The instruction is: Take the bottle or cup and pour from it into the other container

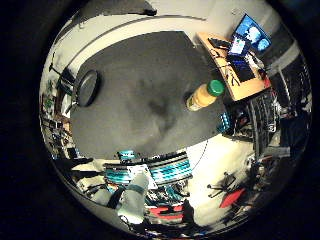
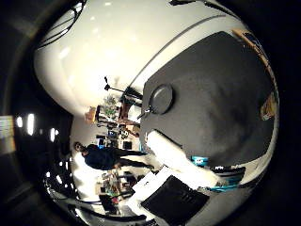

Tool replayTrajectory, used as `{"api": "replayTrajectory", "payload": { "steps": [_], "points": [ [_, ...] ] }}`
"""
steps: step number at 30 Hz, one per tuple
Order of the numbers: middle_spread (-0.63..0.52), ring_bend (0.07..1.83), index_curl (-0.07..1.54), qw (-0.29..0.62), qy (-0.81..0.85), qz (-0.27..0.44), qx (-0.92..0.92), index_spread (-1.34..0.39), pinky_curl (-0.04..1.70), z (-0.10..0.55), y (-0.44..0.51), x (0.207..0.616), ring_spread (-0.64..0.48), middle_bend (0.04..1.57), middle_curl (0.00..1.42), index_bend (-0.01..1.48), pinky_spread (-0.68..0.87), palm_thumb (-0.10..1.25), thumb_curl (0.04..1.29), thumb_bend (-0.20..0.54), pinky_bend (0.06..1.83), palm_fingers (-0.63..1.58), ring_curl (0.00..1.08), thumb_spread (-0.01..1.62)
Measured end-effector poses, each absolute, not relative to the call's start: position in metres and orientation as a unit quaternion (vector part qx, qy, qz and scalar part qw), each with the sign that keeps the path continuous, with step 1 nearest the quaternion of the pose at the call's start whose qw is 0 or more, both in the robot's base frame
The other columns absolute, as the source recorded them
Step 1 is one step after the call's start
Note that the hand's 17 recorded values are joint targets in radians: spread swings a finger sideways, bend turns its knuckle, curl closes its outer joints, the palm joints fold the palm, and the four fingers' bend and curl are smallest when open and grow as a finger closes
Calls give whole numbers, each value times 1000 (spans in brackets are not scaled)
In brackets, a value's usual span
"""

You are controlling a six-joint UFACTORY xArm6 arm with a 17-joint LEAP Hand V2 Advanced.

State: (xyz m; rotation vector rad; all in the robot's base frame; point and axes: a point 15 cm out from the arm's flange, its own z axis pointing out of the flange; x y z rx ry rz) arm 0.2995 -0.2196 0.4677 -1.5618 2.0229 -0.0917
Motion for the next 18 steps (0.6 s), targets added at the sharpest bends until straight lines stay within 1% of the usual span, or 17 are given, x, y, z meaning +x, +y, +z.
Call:
{"api": "replayTrajectory", "payload": {
  "steps": [5, 10, 18],
  "points": [
    [83, 448, 271, 323, 766, -43, -553, -293, -5, 467, -263, 296, 188, 255, 345, 155, 441, 460, 290, -24, 866, 250, 244, 1069],
    [82, 473, 274, 353, 779, -40, -516, -294, -6, 448, -309, 283, 187, 268, 345, 160, 439, 460, 291, -24, 899, 235, 241, 1069],
    [90, 504, 275, 390, 776, 1, -496, -279, -6, 413, -358, 276, 186, 279, 345, 157, 432, 458, 291, -25, 926, 198, 236, 1064]
  ]
}}
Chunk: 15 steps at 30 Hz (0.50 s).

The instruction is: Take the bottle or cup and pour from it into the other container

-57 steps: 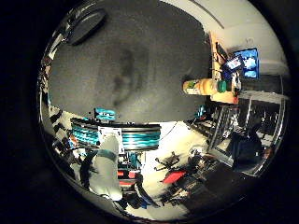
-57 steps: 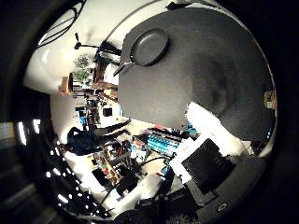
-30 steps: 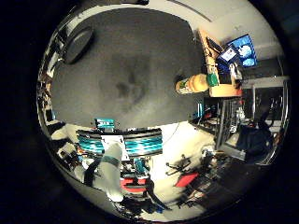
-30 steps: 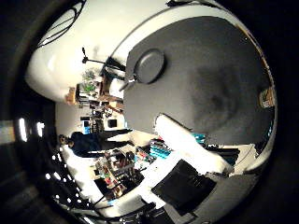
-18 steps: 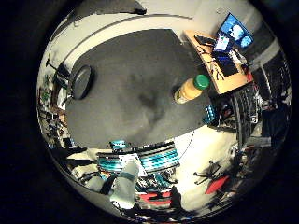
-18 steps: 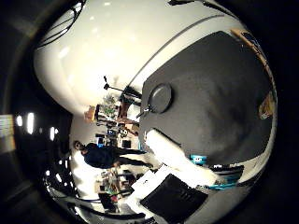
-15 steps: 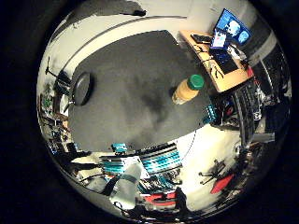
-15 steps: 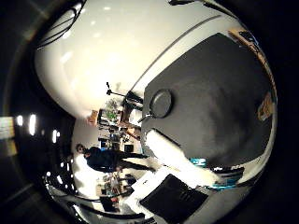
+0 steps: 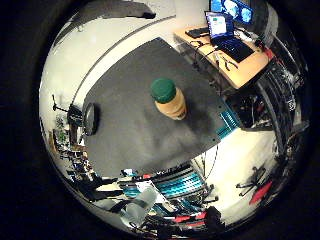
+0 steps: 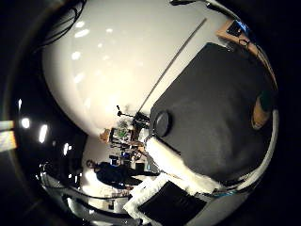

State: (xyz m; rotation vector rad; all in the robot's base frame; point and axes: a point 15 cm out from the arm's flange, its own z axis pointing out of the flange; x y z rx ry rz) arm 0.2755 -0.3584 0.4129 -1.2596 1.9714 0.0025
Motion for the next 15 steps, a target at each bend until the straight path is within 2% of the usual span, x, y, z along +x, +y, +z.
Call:
{"api": "replayTrajectory", "payload": {
  "steps": [4, 15],
  "points": [
    [102, 500, 279, 407, 778, 19, -478, -272, -7, 400, -384, 266, 184, 291, 345, 166, 435, 458, 291, -24, 918, 182, 229, 1061],
    [104, 489, 287, 450, 769, 7, -454, -262, -5, 369, -433, 252, 182, 296, 343, 162, 435, 458, 291, -24, 904, 165, 220, 1060]
  ]
}}
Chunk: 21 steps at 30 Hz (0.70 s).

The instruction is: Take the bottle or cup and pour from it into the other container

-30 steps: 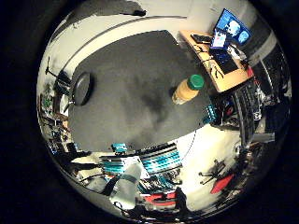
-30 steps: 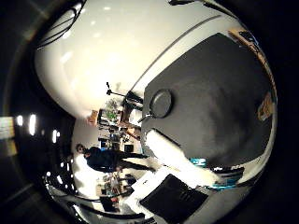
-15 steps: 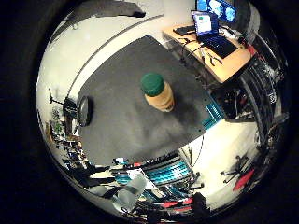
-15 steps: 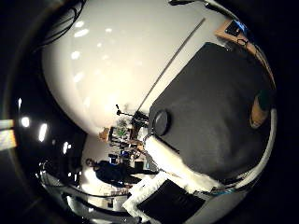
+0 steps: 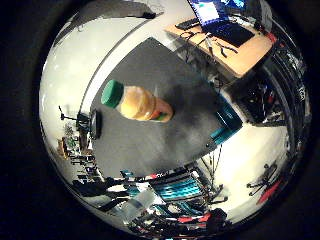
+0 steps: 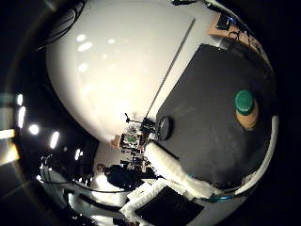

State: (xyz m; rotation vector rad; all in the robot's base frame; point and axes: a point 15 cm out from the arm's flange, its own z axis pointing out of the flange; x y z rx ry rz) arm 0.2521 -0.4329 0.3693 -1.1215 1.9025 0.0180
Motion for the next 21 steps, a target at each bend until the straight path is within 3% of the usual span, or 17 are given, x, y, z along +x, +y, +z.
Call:
{"api": "replayTrajectory", "payload": {
  "steps": [21],
  "points": [
    [95, 478, 291, 494, 751, 66, -434, -245, -4, 261, -460, 255, 180, 289, 338, 163, 428, 480, 300, -23, 861, 162, 218, 1063]
  ]
}}
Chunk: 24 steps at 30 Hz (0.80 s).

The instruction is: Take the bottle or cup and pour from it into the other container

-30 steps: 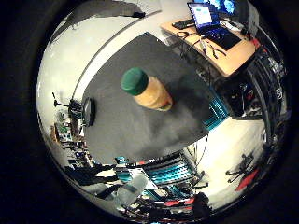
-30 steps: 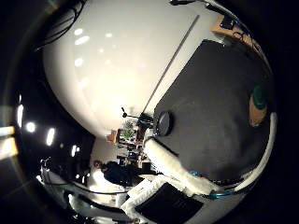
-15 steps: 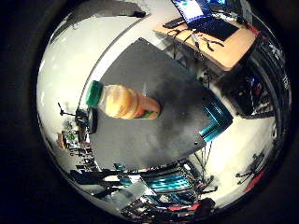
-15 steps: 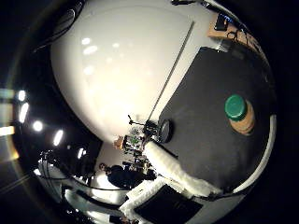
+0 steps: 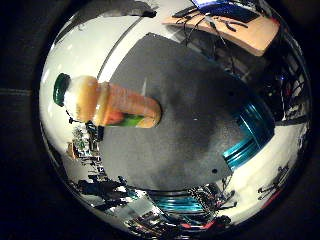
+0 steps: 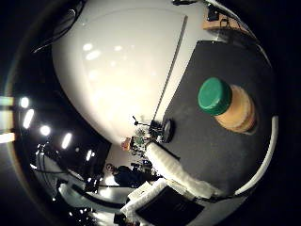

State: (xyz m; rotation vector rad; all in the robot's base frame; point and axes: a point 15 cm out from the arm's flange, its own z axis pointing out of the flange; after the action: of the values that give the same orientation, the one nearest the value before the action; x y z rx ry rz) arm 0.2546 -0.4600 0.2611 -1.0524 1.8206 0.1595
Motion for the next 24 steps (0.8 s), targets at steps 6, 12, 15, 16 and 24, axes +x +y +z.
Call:
{"api": "replayTrajectory", "payload": {
  "steps": [6, 12, 15, 16, 24],
  "points": [
    [94, 480, 292, 499, 748, 75, -432, -242, -4, 241, -462, 256, 180, 286, 341, 163, 424, 483, 299, -24, 834, 161, 218, 1060],
    [94, 475, 293, 502, 742, 85, -436, -242, -3, 229, -457, 263, 180, 280, 341, 165, 424, 494, 306, -24, 828, 166, 216, 1066],
    [94, 473, 292, 502, 738, 94, -440, -241, -3, 224, -451, 272, 180, 278, 342, 164, 424, 493, 307, -24, 825, 168, 216, 1066],
    [94, 472, 292, 502, 737, 96, -441, -241, -3, 223, -450, 274, 181, 277, 342, 163, 424, 493, 307, -24, 824, 168, 216, 1066],
    [86, 475, 291, 499, 727, 114, -457, -231, -5, 216, -435, 295, 181, 283, 344, 164, 425, 506, 306, -24, 812, 181, 217, 1061]
  ]
}}
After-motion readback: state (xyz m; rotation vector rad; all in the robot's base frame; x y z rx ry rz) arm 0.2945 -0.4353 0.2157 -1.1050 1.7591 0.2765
